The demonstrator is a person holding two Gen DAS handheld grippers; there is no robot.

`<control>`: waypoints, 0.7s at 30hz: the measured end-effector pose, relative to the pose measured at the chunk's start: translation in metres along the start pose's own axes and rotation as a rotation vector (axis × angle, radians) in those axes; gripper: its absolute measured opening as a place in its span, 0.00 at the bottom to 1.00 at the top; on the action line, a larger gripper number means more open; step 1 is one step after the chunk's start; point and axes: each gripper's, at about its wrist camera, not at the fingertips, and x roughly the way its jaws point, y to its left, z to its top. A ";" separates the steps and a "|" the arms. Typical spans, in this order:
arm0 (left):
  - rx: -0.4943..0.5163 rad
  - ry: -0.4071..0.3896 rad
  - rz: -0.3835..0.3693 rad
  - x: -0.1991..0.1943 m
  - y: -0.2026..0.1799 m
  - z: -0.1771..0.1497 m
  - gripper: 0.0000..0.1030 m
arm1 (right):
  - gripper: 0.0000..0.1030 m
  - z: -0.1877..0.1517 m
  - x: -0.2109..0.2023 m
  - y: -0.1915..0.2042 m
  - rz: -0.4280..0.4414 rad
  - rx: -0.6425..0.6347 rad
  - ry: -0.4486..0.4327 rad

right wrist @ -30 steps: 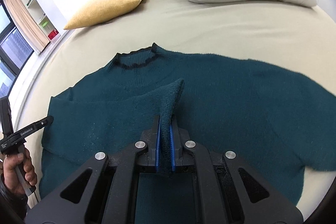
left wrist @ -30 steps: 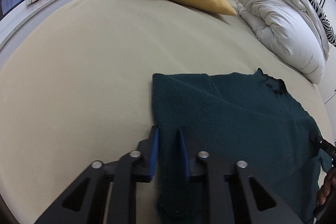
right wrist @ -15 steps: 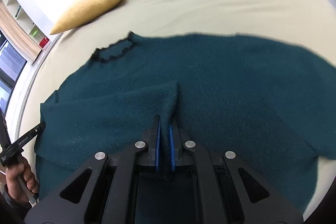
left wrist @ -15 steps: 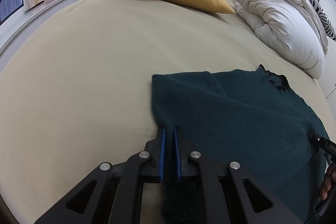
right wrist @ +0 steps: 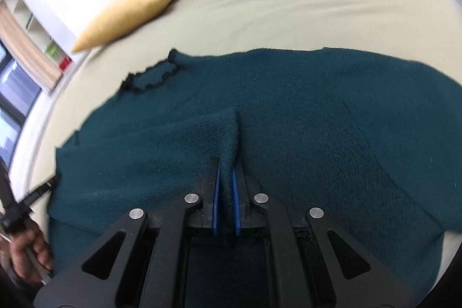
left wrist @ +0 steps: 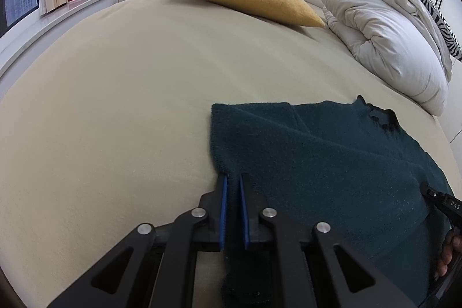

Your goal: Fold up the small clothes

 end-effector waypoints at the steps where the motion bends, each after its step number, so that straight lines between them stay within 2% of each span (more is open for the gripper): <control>1: -0.002 -0.001 0.000 -0.001 0.000 0.000 0.11 | 0.06 0.000 -0.002 0.003 -0.016 -0.012 0.003; 4: -0.009 -0.002 -0.003 0.000 0.001 0.000 0.13 | 0.07 -0.001 -0.010 0.009 -0.049 -0.032 0.011; 8: 0.011 -0.004 0.008 0.000 -0.002 -0.001 0.14 | 0.08 -0.004 -0.017 0.008 -0.078 0.005 0.030; 10: -0.001 -0.005 0.005 -0.003 -0.001 -0.001 0.17 | 0.11 -0.006 -0.025 0.006 -0.120 0.026 0.030; 12: -0.017 -0.012 0.011 -0.007 0.001 0.000 0.24 | 0.14 -0.004 -0.039 0.014 -0.144 0.024 -0.003; 15: -0.035 -0.078 0.083 -0.027 -0.001 0.003 0.28 | 0.14 -0.001 -0.065 0.032 -0.042 -0.007 -0.091; 17: -0.029 -0.133 0.083 -0.042 -0.010 0.005 0.29 | 0.14 0.002 -0.072 0.052 0.055 -0.050 -0.118; 19: 0.038 -0.151 0.051 -0.048 -0.031 0.005 0.30 | 0.20 0.004 -0.065 0.063 0.128 -0.072 -0.098; 21: 0.115 -0.125 0.027 -0.040 -0.051 0.002 0.32 | 0.33 0.003 -0.045 0.063 0.179 -0.050 -0.043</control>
